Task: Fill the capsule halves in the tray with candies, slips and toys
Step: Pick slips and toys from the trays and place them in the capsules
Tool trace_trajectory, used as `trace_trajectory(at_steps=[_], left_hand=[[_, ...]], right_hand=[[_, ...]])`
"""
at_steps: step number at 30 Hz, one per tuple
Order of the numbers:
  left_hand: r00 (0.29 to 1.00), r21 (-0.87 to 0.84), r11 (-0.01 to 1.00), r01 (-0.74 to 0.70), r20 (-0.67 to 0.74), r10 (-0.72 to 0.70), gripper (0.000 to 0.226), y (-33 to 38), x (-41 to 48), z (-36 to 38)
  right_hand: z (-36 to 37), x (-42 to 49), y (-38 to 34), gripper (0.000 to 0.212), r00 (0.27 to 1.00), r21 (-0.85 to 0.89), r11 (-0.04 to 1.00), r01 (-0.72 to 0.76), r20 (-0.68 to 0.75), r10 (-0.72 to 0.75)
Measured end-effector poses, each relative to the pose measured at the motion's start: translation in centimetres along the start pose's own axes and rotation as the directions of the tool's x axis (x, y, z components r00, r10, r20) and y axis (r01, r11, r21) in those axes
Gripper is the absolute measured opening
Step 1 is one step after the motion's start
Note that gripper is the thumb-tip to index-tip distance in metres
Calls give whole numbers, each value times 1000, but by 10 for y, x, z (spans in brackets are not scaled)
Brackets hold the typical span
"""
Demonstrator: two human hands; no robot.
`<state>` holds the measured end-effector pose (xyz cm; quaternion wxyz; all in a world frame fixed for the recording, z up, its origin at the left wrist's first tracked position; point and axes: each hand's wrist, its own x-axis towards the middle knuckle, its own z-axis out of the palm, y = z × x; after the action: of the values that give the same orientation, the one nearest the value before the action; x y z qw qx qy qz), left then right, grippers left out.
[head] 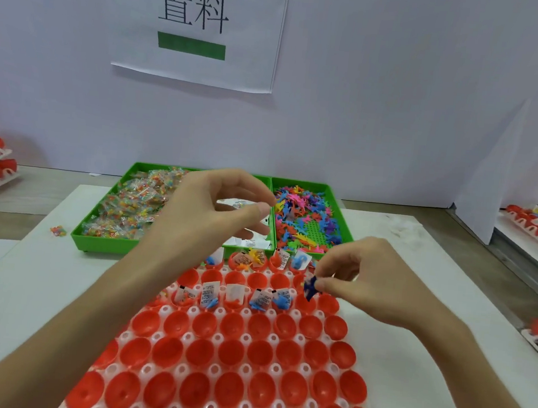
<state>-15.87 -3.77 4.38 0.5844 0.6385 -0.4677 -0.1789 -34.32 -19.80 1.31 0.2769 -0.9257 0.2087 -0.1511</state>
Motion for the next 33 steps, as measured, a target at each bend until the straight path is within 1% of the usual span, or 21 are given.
trace_trajectory(at_steps=[4, 6, 13, 20, 25, 30, 33], left_hand=[[1000, 15, 1000, 4, -5, -4, 8, 1, 0, -1], [1000, 19, 1000, 6, -14, -5, 9, 1, 1, -1], [1000, 33, 999, 3, -25, -2, 8, -2, 2, -1], [999, 52, 999, -10, -32, 12, 8, -3, 3, -1], [999, 67, 998, -15, -35, 17, 8, -4, 3, -1], [999, 74, 997, -28, -39, 31, 8, -4, 4, -2], [999, 71, 997, -31, -42, 34, 8, -4, 4, -3]], right_hand=[[13, 0, 8, 12, 1000, -32, 999, -10, -9, 9], [17, 0, 9, 14, 1000, -38, 999, -13, -8, 13], [20, -2, 12, 14, 1000, -49, 999, 18, 24, -17], [22, -1, 12, 7, 993, -152, 987, 45, 116, -28], [26, 2, 14, 5, 991, -239, 969, 58, 131, -27], [20, 0, 13, 8, 985, -157, 987, 14, 173, 14], [14, -3, 11, 8, 983, -92, 996, 4, 182, 13]])
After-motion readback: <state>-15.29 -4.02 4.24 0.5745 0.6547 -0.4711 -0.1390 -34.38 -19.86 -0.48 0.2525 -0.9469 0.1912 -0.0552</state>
